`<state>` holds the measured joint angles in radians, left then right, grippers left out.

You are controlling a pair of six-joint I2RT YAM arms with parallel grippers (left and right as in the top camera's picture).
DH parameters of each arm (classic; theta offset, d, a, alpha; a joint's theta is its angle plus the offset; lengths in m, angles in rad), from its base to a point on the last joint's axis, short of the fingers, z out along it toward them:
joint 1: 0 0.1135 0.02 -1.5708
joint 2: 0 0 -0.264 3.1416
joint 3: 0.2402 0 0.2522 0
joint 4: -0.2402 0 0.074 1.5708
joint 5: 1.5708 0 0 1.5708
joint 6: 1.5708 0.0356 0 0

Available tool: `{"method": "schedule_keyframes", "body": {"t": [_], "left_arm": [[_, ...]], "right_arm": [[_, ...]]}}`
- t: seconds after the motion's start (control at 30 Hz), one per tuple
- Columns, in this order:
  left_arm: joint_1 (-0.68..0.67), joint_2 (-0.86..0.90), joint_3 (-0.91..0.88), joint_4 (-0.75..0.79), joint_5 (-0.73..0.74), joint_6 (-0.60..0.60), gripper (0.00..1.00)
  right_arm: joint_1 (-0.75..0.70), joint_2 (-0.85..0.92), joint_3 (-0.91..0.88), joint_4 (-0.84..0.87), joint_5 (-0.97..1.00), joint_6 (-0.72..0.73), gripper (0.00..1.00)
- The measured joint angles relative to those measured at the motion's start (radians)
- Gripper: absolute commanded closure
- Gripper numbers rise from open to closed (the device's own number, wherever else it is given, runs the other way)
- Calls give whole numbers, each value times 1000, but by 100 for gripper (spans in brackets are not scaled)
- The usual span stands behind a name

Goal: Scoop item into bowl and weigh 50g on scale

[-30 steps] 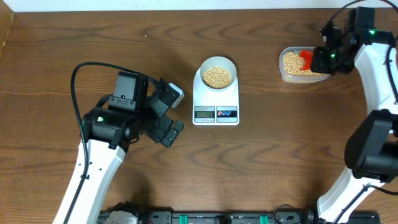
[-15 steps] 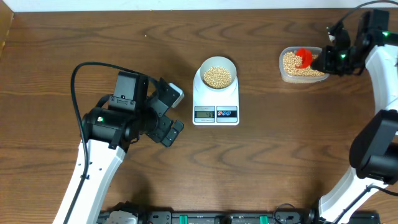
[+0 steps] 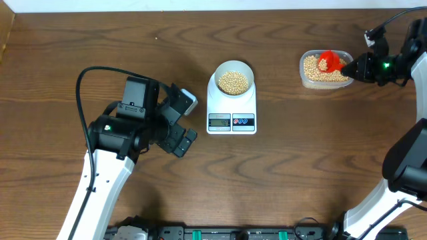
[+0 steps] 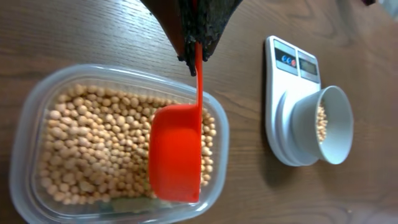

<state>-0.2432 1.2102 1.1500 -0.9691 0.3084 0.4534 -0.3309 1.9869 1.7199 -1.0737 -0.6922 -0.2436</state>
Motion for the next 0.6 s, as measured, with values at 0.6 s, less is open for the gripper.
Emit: {"method": "schedule_keyframes", "body": {"t": [0.6], "left_arm": [[0,0,0,0,0,0,2]], "right_arm": [[170,0,0,160,-216,-36,98]]}}
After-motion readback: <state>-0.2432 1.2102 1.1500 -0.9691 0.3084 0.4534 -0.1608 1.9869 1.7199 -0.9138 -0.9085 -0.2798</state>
